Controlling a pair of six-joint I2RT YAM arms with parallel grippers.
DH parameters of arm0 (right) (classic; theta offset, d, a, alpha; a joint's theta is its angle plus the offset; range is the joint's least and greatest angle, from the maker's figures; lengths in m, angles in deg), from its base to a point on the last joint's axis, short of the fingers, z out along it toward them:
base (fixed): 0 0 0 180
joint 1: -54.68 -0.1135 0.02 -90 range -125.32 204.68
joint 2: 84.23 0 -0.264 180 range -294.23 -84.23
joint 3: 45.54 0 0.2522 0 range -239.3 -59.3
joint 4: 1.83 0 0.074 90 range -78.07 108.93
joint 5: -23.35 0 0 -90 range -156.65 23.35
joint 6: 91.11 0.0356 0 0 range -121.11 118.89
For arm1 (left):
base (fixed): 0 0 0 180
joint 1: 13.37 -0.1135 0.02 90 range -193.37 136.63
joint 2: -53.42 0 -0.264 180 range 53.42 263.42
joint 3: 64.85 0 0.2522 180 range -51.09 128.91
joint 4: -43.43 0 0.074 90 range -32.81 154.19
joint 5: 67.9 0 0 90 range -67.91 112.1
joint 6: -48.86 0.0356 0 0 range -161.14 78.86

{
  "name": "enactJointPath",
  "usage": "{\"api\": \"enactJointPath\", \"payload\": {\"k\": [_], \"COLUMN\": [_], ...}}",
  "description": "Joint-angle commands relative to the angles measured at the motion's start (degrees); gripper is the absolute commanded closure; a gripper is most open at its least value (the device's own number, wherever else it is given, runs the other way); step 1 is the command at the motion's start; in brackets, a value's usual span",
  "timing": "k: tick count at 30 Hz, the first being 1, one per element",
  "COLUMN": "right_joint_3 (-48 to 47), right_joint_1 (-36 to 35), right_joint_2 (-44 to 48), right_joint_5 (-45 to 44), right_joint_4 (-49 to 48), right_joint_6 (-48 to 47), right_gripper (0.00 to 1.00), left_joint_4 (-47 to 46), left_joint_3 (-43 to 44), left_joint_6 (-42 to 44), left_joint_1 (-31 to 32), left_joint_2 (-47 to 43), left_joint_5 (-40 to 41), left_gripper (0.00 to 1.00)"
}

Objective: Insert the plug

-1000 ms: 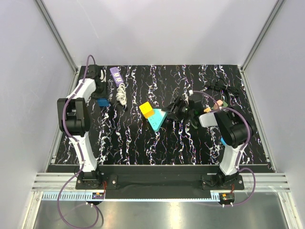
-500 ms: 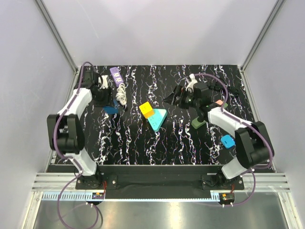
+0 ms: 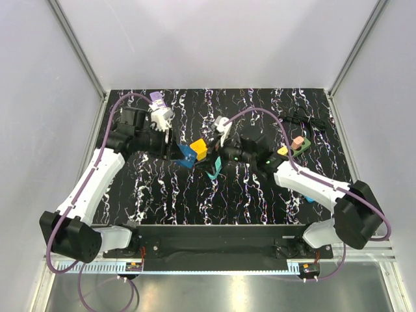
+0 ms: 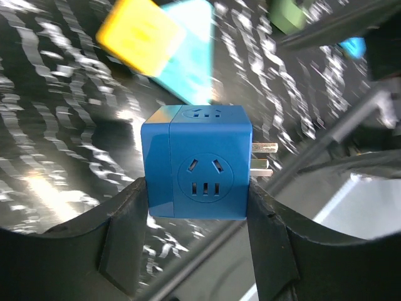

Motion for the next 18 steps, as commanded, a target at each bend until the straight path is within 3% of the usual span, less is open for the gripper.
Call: {"api": "enactJointPath", "payload": {"k": [1,10,15,18], "right_joint_3": [-3.32,-5.96,-6.41,-2.39], "right_joint_1": [-3.82,-9.71,-10.69,-10.77], "right_joint_2": [0.69,-1.16,-2.48,-0.91], "right_joint_5": [-0.77,-7.36,-10.17,-13.15], "right_joint_4": [0.98,2.75,2.84,-1.26], "right_joint_6": [-9.06,-13.99,-15.40,-13.56], "right_gripper": [0.00,0.00,0.06,0.02], "left_joint_4": [-1.06,-1.15,-1.15,-1.93], "left_joint_3": [0.18,0.62,1.59,1.77], "left_joint_6": [-2.92,-3.54,-4.24,-4.68], "left_joint_1": [2.32,4.52,4.52,4.52], "left_joint_2": [-2.15,-1.89,-2.16,-3.55], "left_joint_5": [-5.35,-5.87,-5.79,-3.34], "left_gripper": [1.00,1.00,1.00,1.00]}}
